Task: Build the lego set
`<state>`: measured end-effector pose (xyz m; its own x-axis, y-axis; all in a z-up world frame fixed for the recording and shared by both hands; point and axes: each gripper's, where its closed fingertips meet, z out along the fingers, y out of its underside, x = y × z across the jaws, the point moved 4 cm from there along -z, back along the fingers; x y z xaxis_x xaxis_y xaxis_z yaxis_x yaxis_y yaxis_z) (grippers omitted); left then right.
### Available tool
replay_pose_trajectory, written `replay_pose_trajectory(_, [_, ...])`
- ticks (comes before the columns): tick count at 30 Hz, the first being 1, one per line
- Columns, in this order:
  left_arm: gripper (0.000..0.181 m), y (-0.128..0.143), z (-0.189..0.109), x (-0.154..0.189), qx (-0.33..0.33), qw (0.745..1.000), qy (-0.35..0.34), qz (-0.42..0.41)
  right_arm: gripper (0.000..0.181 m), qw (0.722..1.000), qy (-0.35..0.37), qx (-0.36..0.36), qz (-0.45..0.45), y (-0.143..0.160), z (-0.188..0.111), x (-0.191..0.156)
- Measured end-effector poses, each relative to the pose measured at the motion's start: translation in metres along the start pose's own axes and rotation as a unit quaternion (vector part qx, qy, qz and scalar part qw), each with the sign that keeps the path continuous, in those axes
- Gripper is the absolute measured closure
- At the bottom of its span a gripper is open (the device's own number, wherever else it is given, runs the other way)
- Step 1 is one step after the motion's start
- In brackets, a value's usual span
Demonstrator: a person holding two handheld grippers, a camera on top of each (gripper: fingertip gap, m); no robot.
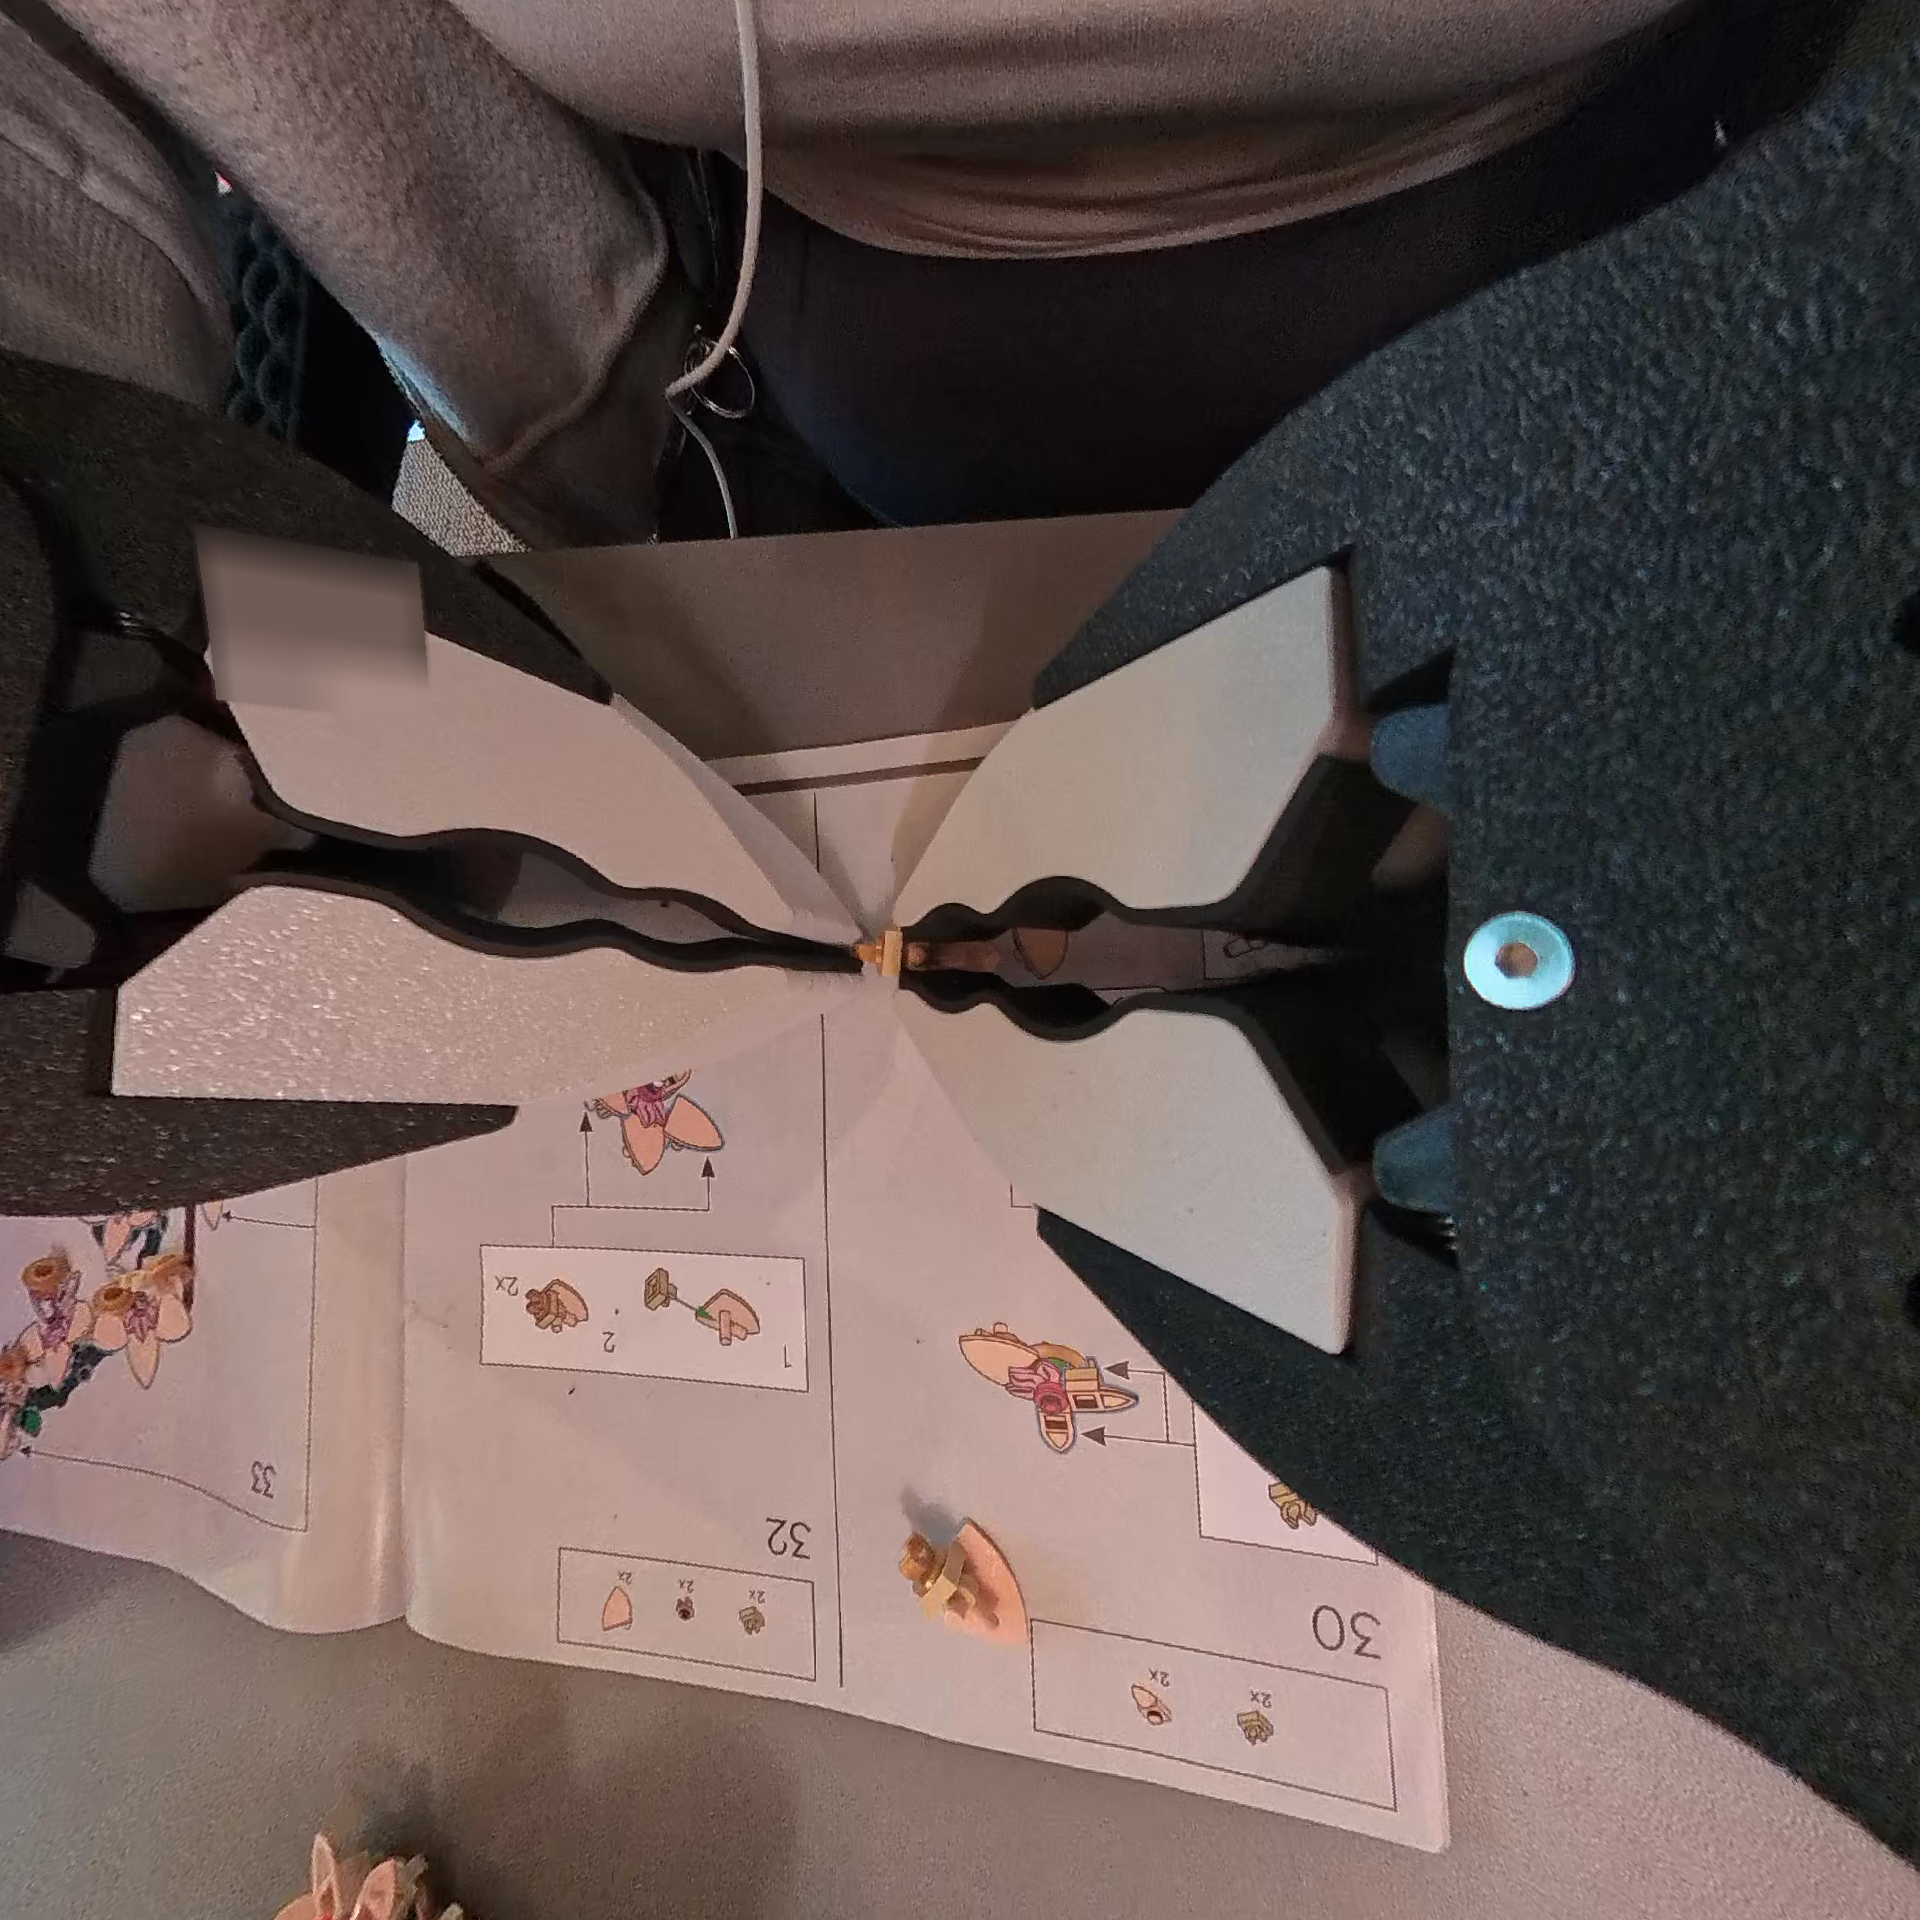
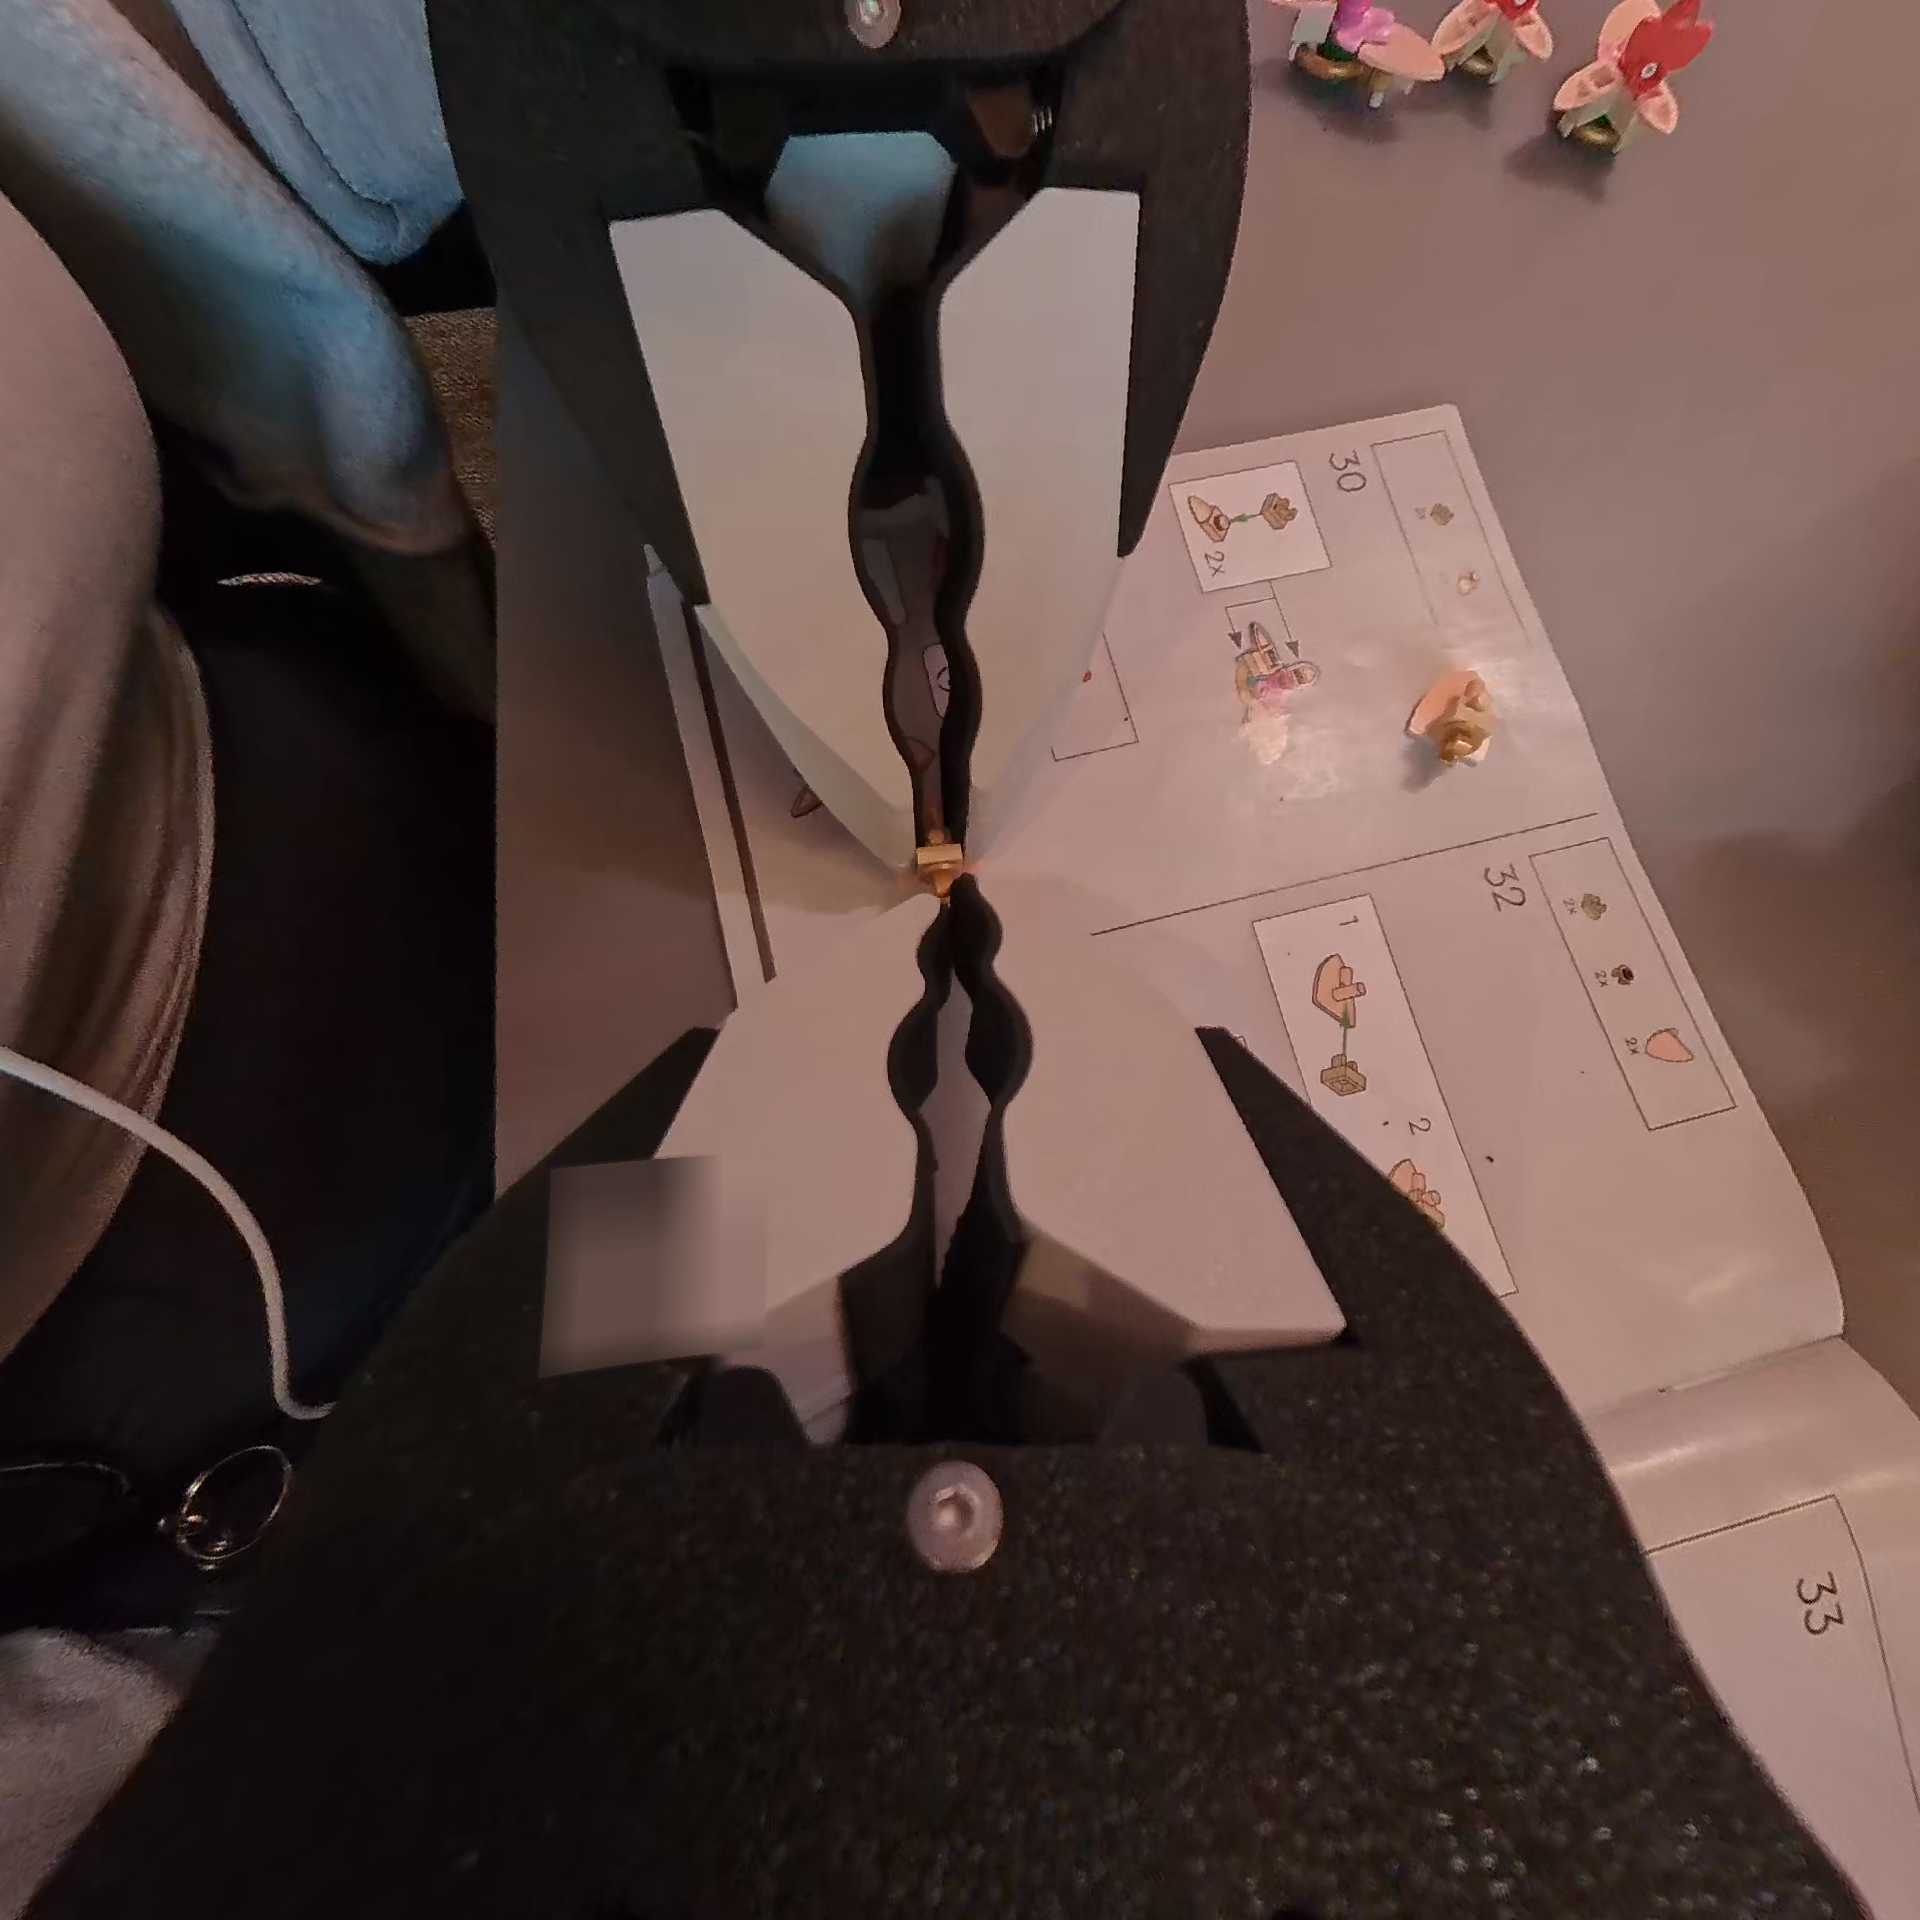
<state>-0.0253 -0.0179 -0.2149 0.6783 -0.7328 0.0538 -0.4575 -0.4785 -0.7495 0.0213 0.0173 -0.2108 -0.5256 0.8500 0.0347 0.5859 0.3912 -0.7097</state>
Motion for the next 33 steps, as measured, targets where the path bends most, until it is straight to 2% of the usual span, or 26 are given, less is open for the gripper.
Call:
replay_pose_trajectory(1, [0.176, 0.000, 0.000, 0.000, 0.000, 1.000, 0.000, -0.001, 0.181, 1.000, 0.000, 0.000, 0.001, 0.000, 0.000, 0.000])
replay_pose_trajectory(17, [0.176, -0.002, -0.001, 0.001, -0.013, 1.000, -0.015, 0.002, 0.181, 1.000, -0.007, -0.004, 0.028, -0.001, 0.000, 0.001])
replay_pose_trajectory(19, [0.159, -0.006, -0.009, -0.001, -0.002, 0.999, -0.029, 0.015, 0.181, 0.999, 0.002, 0.007, 0.039, -0.001, -0.004, 0.008])
replay_pose_trajectory(21, [0.158, -0.015, -0.027, -0.011, 0.048, 0.997, -0.063, 0.010, 0.181, 0.997, 0.021, 0.029, 0.066, -0.003, -0.013, 0.020])
replay_pose_trajectory(23, [0.157, -0.023, -0.048, -0.026, 0.135, 0.987, -0.084, -0.030, 0.181, 0.992, 0.050, 0.056, 0.103, -0.007, -0.020, 0.039])
replay_pose_trajectory(26, [0.148, -0.026, -0.074, -0.048, 0.264, 0.953, -0.097, -0.113, 0.181, 0.983, 0.090, 0.065, 0.147, -0.011, -0.020, 0.067])
replay_pose_trajectory(28, [0.148, -0.026, -0.085, -0.054, 0.333, 0.927, -0.073, -0.158, 0.181, 0.979, 0.087, 0.068, 0.170, -0.014, -0.011, 0.077])
replay_pose_trajectory(29, [0.150, -0.025, -0.088, -0.056, 0.353, 0.917, -0.056, -0.175, 0.181, 0.978, 0.080, 0.070, 0.180, -0.015, -0.006, 0.080])
replay_pose_trajectory(31, [0.169, -0.022, -0.091, -0.059, 0.373, 0.906, -0.039, -0.197, 0.181, 0.974, 0.063, 0.075, 0.203, -0.016, -0.001, 0.084])
replay_pose_trajectory(33, [0.164, -0.019, -0.091, -0.060, 0.380, 0.905, -0.035, -0.189, 0.181, 0.972, 0.047, 0.110, 0.200, -0.026, -0.005, 0.083])
